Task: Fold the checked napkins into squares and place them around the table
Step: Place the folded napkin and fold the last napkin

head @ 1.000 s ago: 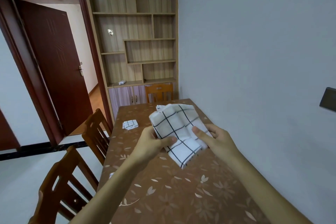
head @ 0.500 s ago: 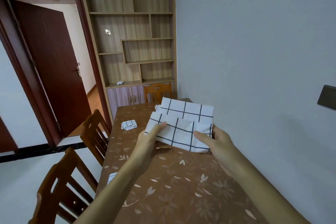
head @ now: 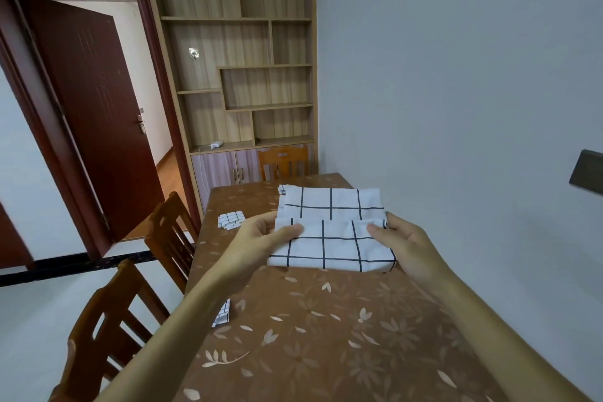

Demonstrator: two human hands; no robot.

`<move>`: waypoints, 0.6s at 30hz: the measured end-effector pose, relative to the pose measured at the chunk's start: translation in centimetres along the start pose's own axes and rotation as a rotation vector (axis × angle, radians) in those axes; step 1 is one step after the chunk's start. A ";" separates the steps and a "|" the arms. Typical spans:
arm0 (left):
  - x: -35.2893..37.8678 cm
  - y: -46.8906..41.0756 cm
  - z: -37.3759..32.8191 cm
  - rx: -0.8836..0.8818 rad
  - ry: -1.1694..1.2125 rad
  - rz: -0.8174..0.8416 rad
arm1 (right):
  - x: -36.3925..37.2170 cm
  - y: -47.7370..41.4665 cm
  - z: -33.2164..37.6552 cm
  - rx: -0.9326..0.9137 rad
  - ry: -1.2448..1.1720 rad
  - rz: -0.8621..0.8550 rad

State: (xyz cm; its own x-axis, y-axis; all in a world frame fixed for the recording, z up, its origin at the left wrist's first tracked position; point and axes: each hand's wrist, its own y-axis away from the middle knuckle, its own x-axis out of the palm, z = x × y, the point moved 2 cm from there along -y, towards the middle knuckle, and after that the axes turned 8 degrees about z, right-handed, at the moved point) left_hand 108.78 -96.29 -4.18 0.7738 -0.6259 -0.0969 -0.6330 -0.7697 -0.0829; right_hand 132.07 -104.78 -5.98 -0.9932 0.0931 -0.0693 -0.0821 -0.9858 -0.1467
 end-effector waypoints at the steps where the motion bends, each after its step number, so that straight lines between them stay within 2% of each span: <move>1: 0.1 0.0 0.0 0.023 0.020 0.006 | 0.0 0.0 0.1 -0.009 -0.049 0.007; 7: -0.1 -0.1 0.4 0.043 0.240 0.038 | -0.3 0.3 0.1 0.028 -0.316 0.057; 13: 0.1 -0.1 0.5 -0.023 0.261 0.072 | -0.9 0.5 0.0 0.019 -0.314 0.070; 15: 0.1 -0.3 0.8 -0.056 0.238 0.038 | -1.3 0.2 -0.5 0.006 -0.173 0.013; 18: 0.3 -0.3 1.5 -0.068 -0.031 -0.054 | -1.8 0.0 -1.2 -0.053 0.289 -0.052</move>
State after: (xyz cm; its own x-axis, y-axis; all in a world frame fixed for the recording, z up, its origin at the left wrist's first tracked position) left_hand 109.21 -96.02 -5.71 0.8048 -0.5802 -0.1253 -0.5868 -0.8095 -0.0210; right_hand 133.98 -104.80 -7.07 -0.9228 0.1866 -0.3372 -0.1201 -0.9707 -0.2084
